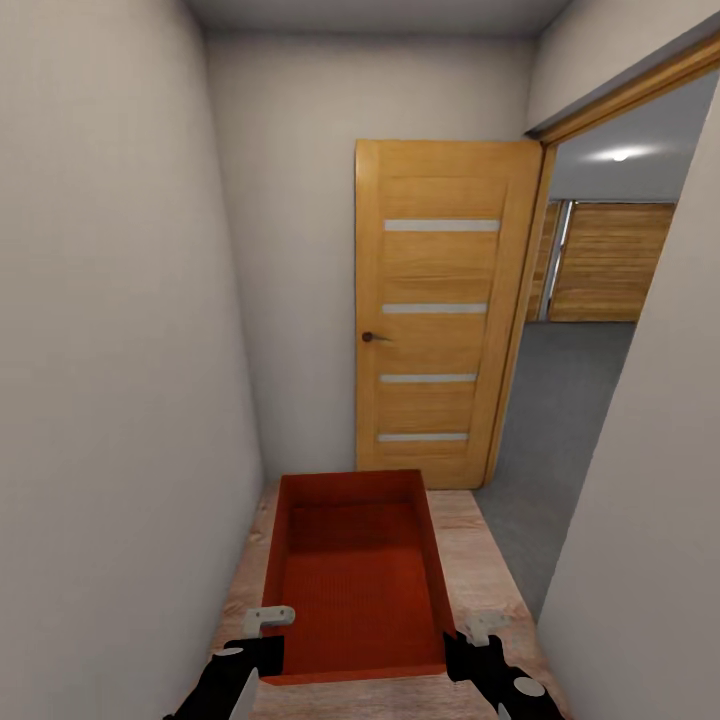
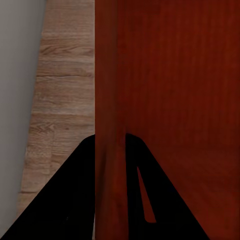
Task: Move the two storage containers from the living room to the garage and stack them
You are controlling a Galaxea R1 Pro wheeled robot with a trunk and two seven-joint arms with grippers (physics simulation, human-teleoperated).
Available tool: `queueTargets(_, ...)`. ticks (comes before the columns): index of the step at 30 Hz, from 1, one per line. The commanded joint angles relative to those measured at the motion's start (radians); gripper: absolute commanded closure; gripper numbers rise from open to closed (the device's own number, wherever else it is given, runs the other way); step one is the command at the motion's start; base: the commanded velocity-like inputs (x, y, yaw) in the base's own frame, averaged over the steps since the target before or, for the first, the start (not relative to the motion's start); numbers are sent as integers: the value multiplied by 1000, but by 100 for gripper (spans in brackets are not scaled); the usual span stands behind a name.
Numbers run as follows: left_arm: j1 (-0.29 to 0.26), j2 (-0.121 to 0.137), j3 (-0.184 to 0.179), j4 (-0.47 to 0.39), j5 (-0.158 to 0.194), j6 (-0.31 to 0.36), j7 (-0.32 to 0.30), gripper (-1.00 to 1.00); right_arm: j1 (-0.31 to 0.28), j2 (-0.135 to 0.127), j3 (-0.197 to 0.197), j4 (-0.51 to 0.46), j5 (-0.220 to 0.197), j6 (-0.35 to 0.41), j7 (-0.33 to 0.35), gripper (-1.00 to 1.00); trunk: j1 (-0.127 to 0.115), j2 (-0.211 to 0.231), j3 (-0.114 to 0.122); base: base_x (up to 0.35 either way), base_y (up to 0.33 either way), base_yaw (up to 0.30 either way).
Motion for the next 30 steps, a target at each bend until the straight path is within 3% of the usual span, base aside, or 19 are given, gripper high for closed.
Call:
queueTargets(1, 0, 32, 6, 0, -20, 9, 23, 100, 0, -2, 16, -4, 5, -13, 14, 100, 1, -1, 0, 327, 0, 0)
queueTargets(30, 0, 32, 6, 0, -20, 9, 23, 100, 0, -2, 15, -4, 5, -13, 14, 100, 1, -1, 0, 327, 0, 0)
